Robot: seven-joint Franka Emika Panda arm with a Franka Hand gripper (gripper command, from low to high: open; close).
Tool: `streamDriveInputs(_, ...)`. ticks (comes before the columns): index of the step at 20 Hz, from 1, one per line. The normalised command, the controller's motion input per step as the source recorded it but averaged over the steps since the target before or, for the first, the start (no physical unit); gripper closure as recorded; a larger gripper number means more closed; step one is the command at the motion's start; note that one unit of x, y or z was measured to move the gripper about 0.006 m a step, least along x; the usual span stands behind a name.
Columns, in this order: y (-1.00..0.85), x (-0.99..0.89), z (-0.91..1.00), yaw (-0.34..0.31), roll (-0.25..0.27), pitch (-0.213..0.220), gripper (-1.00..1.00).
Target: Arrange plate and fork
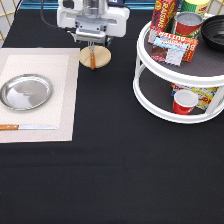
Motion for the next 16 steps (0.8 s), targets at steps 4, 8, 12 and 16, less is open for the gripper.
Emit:
streamDriveInputs(4,-0.09,-0.80,-0.44,0.100,0.054,-0.061,-1.00)
streamDriveInputs(8,-0.17,-0.65,-0.44,0.081,0.050,-0.067,-1.00)
streamDriveInputs(12,-0.26,-0.04,-0.16,0.080,0.075,-0.059,-1.00)
streamDriveInputs(16,-0.17,0.06,-0.19,0.057,0.058,-0.068,-1.00)
